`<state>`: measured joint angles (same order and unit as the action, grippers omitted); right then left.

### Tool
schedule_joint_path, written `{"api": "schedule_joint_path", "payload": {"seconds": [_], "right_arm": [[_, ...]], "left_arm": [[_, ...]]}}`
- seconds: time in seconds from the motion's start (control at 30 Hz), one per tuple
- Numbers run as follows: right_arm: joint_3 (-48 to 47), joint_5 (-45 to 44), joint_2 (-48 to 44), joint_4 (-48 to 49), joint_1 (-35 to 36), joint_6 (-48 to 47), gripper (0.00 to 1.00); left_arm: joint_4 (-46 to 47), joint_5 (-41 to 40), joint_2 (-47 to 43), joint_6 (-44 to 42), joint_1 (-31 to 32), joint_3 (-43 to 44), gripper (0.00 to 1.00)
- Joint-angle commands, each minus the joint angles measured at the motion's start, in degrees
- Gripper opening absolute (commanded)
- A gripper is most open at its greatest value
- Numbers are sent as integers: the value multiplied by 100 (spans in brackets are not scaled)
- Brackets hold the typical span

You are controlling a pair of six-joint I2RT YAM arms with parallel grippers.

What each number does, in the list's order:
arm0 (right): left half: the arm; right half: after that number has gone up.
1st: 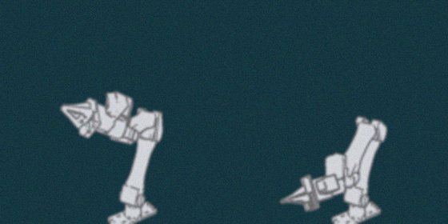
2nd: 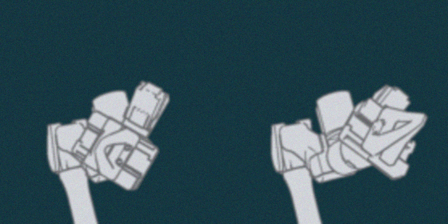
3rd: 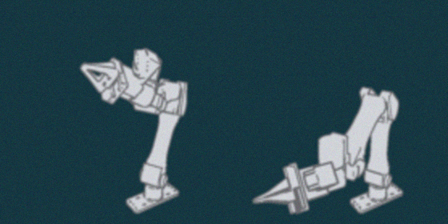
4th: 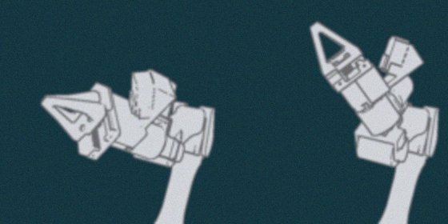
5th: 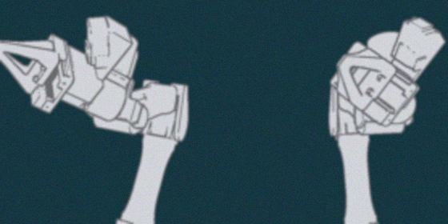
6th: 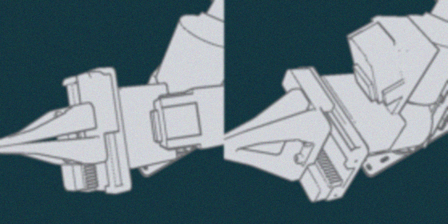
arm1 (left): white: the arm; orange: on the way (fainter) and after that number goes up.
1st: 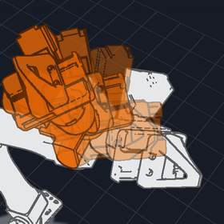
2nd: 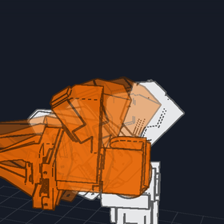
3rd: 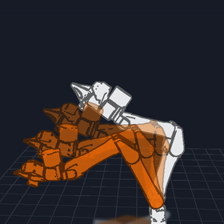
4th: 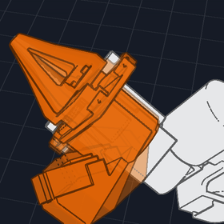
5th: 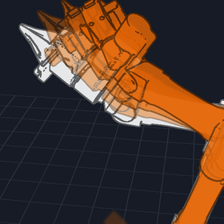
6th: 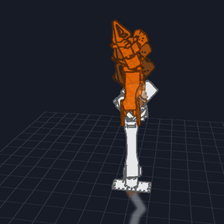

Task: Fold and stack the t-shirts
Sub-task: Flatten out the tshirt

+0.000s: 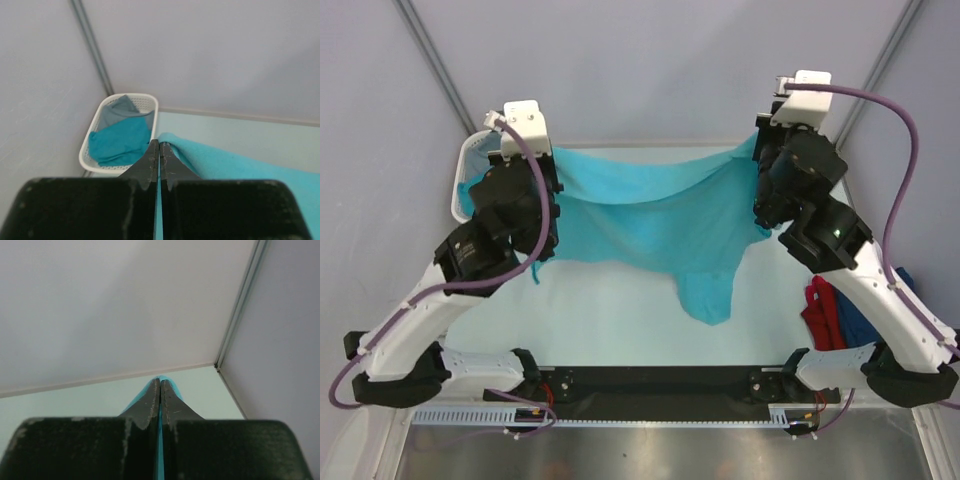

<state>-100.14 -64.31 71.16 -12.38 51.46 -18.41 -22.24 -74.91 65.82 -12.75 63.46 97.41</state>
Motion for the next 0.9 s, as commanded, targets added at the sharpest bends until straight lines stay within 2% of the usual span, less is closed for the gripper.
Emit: {"api": "schedule_joint_path", "payload": {"seconds": [0.0,0.17,0.27,0.47,0.87], "right_arm": [[-243,1060,240,-985,-715,1400,0],[-138,1658,548,-1039,-1401,1753,0],[-50,1790,820,-933,-1577,1815,0],[126,2141,1392,-722,-1972,2183,0],[214,2696,2770,-388,-2614,2667,0]], "left_arm": [[-1733,1549,106,1926,-1133,218,0],[-1380,2409,448,2022,-2020,-169,0],[-1231,2849,852,2180,-2372,-266,0],[-326,3299,1406,2102,-2847,-705,0],[158,3958,2971,2269,-3709,-179,0]]}}
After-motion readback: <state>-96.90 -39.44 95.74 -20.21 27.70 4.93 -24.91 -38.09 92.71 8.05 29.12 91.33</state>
